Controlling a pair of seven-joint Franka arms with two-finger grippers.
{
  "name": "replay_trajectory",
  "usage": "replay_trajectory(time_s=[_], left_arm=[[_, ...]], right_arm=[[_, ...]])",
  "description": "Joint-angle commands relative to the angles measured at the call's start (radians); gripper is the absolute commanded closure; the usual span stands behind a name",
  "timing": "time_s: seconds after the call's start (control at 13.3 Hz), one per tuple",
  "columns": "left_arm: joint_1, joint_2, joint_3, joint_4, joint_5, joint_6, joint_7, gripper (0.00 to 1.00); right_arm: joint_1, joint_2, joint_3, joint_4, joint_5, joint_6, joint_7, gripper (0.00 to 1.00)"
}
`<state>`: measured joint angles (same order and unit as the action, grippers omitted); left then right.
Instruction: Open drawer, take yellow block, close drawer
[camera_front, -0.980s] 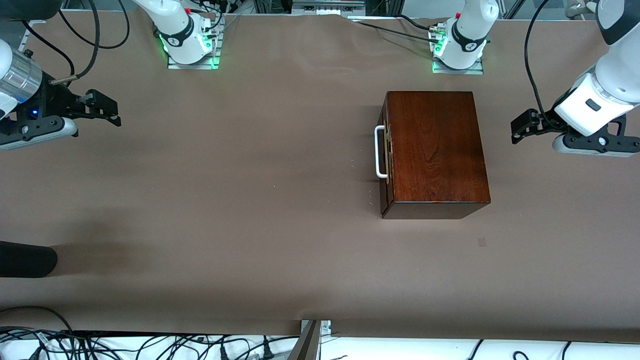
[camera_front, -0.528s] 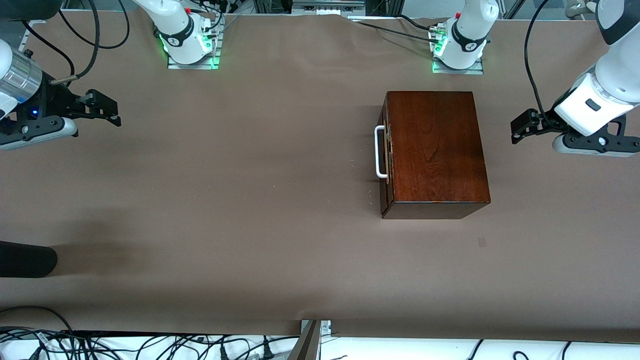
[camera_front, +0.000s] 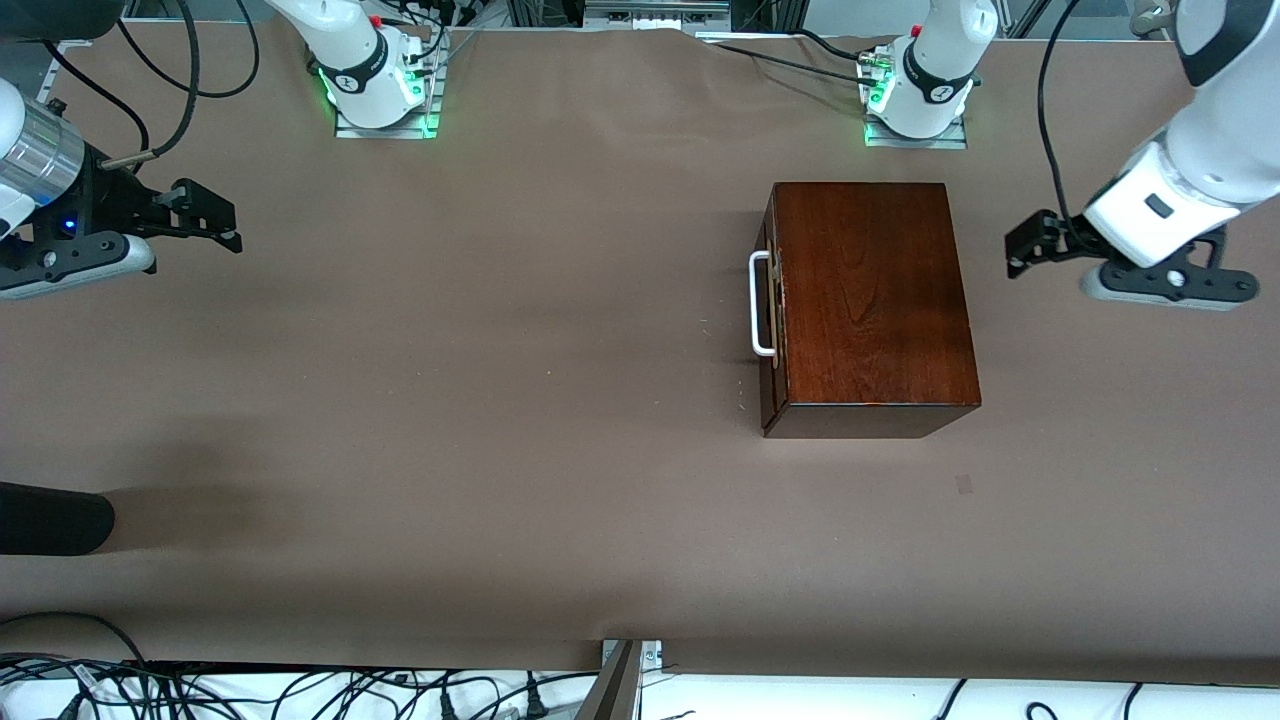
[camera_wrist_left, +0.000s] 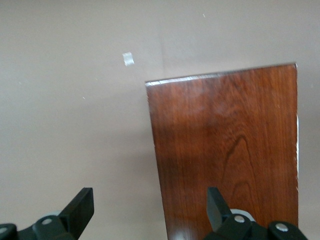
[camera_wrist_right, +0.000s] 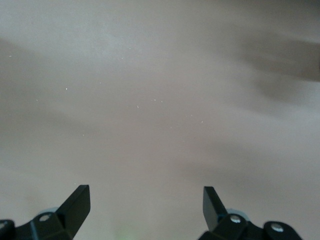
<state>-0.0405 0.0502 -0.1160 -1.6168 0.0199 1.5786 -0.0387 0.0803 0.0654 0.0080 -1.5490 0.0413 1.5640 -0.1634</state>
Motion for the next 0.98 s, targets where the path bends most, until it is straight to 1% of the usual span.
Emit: replay_trajectory(time_s=[0.0, 0.08, 0.15, 0.23, 0.3, 0.38, 0.53, 0.68, 0.83, 0.9], left_arm=[[-0.004, 0.013, -0.089, 0.035, -0.023, -0.042, 0.0, 0.0], [-0.021, 0.02, -0.123, 0.038, -0.032, -0.04, -0.006, 0.0], [-0.036, 0.052, -0.146, 0.073, -0.034, -0.04, -0.015, 0.0], [-0.056, 0.11, -0.165, 0.147, -0.034, -0.051, -0.036, 0.0], [-0.088, 0.164, -0.172, 0.197, -0.02, -0.069, -0.062, 0.0], [-0.123, 0.204, -0.171, 0.224, -0.017, -0.071, -0.107, 0.0], [-0.174, 0.252, -0.172, 0.23, -0.023, -0.051, -0.261, 0.0], [-0.249, 0.299, -0.171, 0.229, -0.015, 0.03, -0.431, 0.0], [-0.317, 0.351, -0.171, 0.216, 0.03, 0.086, -0.612, 0.0], [-0.358, 0.379, -0.171, 0.215, 0.067, 0.098, -0.659, 0.0]], right_arm=[[-0.013, -0.013, 0.012, 0.001, -0.014, -0.013, 0.008, 0.0], [-0.011, -0.013, 0.013, 0.001, -0.015, -0.013, 0.008, 0.0], [-0.011, -0.013, 0.013, 0.001, -0.015, -0.015, 0.01, 0.0], [-0.011, -0.013, 0.013, 0.001, -0.014, -0.012, 0.008, 0.0], [-0.011, -0.013, 0.015, 0.001, -0.014, -0.01, 0.007, 0.0], [-0.011, -0.013, 0.017, 0.001, -0.012, -0.01, 0.008, 0.0], [-0.011, -0.012, 0.017, 0.012, -0.009, -0.002, 0.011, 0.0], [-0.011, -0.009, 0.015, 0.012, -0.008, -0.012, 0.015, 0.0], [-0.011, -0.01, 0.015, 0.007, -0.004, -0.016, 0.015, 0.0], [-0.011, -0.01, 0.013, 0.009, -0.004, -0.015, 0.015, 0.0]])
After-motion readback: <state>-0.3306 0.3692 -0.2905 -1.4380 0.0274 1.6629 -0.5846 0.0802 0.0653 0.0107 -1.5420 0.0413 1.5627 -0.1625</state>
